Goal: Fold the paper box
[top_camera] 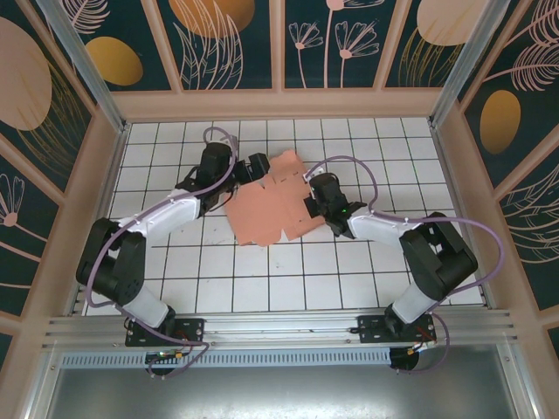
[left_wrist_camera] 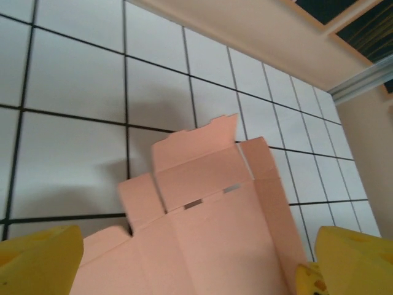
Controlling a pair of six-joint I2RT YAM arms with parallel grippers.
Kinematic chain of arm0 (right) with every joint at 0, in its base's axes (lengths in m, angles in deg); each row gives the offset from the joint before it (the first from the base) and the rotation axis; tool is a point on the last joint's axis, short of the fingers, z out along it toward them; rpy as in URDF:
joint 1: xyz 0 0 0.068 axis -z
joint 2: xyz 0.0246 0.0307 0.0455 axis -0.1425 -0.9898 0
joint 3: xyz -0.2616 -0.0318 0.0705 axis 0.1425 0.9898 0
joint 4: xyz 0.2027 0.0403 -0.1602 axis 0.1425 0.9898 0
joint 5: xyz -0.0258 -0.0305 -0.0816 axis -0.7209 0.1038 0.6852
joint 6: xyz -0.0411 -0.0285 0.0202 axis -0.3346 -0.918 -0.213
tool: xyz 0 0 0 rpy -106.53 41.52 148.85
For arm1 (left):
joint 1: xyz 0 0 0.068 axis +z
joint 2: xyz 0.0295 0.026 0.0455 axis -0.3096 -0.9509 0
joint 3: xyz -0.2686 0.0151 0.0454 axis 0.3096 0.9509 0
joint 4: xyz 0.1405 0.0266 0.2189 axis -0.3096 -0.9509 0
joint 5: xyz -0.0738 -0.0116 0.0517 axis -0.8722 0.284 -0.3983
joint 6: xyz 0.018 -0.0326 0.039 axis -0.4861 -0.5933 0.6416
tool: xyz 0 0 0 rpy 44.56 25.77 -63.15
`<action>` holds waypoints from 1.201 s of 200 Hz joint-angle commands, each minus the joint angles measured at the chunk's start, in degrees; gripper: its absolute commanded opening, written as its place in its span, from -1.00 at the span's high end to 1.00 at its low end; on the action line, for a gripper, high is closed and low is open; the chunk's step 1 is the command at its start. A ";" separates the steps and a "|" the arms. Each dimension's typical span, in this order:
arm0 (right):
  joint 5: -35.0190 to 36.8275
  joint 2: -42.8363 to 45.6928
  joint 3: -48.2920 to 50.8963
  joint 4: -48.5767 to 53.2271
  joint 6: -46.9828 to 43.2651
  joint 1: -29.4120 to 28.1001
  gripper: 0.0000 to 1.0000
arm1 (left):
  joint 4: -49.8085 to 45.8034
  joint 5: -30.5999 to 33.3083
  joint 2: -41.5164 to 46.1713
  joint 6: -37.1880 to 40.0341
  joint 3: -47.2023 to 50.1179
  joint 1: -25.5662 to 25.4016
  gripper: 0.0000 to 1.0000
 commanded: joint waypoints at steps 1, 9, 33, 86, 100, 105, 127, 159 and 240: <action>-0.29 1.42 1.11 -4.55 -3.69 -0.42 1.00 | -1.58 -3.34 -2.55 -0.09 -4.88 0.26 -0.89; 0.59 1.33 1.55 -5.28 -4.30 -0.89 1.00 | -3.75 -3.63 -3.63 2.05 -7.31 0.27 -0.89; 1.13 1.16 1.53 -5.90 -4.41 -1.68 1.00 | -12.20 -3.55 -8.50 9.18 -16.32 0.32 -0.95; 4.20 0.11 1.37 -8.96 -5.90 -4.02 1.00 | -14.27 -8.25 -15.40 9.15 -27.09 0.27 -0.98; 4.31 -0.51 1.13 -8.94 -6.03 -4.54 1.00 | -15.30 -9.39 -18.09 9.14 -30.90 0.17 -0.95; 4.52 -0.79 0.93 -8.90 -6.10 -4.72 1.00 | -15.41 -9.99 -18.98 8.95 -32.18 0.18 -0.93; 5.20 -2.15 0.05 -7.90 -6.40 -5.45 1.00 | -17.30 -12.38 -23.15 9.19 -38.32 0.05 -0.87; 5.43 -3.78 -0.71 -7.19 -6.27 -6.13 1.00 | -21.58 -14.20 -27.72 12.10 -45.34 -0.48 -0.63; 6.71 -6.33 -1.26 -6.91 -6.40 -6.80 1.00 | -26.39 -17.25 -35.67 13.21 -51.97 -2.61 -0.34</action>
